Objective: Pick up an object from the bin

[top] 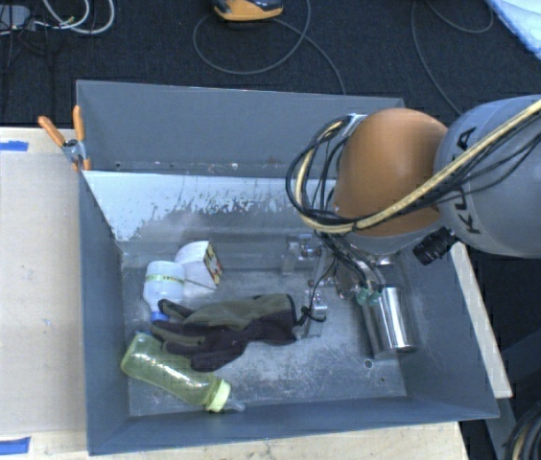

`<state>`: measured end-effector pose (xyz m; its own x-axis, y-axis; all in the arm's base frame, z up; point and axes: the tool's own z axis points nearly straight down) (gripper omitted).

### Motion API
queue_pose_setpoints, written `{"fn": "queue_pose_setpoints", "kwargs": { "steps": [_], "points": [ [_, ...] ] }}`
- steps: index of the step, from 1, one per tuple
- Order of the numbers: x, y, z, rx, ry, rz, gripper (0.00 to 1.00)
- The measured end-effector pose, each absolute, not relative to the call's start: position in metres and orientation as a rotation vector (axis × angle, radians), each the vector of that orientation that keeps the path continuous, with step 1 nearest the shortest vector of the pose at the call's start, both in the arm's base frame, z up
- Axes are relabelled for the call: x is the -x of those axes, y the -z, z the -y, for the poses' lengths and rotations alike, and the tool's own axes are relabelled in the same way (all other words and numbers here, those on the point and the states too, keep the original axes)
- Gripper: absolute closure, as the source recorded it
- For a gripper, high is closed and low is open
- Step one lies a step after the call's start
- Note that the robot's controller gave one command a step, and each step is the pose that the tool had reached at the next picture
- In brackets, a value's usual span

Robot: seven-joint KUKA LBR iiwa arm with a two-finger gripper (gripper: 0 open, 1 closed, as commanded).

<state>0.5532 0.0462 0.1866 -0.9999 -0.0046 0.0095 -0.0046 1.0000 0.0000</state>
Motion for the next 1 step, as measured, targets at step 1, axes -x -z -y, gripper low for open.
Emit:
{"fn": "queue_pose_setpoints", "kwargs": {
  "steps": [1],
  "points": [
    [-0.5545, -0.1912, -0.0462, -0.006, 0.001, 3.140, 0.00]
  ]
}}
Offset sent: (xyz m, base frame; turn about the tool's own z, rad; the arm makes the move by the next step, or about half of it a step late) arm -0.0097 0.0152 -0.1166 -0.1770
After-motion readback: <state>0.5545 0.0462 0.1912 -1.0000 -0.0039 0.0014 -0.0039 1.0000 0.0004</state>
